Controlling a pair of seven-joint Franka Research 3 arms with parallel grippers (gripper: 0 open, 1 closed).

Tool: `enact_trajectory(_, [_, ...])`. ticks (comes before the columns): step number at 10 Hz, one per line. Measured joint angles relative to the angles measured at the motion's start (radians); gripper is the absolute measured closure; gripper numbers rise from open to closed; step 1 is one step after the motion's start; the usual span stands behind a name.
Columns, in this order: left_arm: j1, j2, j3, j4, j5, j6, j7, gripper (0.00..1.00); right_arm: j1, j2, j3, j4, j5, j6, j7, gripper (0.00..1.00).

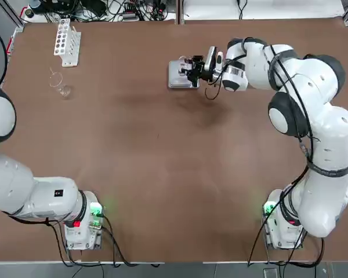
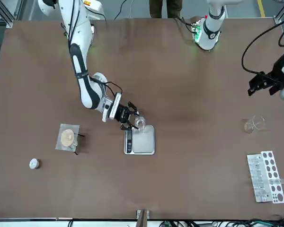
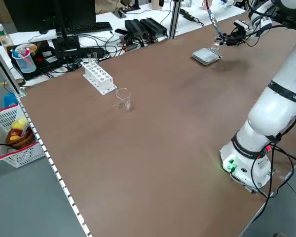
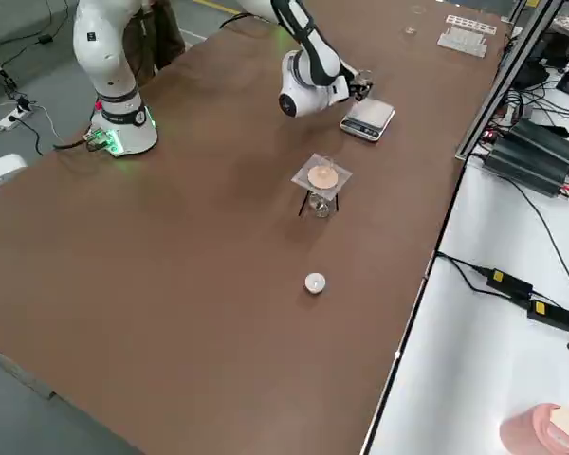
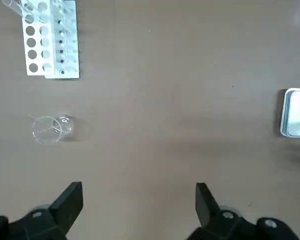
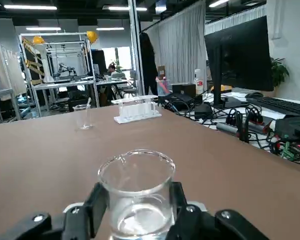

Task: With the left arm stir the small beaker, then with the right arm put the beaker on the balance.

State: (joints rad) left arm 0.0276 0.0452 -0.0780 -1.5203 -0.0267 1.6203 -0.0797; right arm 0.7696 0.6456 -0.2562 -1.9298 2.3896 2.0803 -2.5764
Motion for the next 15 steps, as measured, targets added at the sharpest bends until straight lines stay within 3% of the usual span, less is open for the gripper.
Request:
enact_trajectory(8, [0.001, 0.000, 0.000, 0.000, 0.000, 0.002, 0.000, 0.00, -0.021, 0.118, 0.001, 0.128, 0.000, 0.036, 0.012, 0.43])
enact_trajectory(15, [0.001, 0.004, 0.000, 0.000, 0.000, 0.002, 0.000, 0.00, -0.044, 0.142, 0.003, 0.152, 0.000, 0.041, 0.013, 0.43])
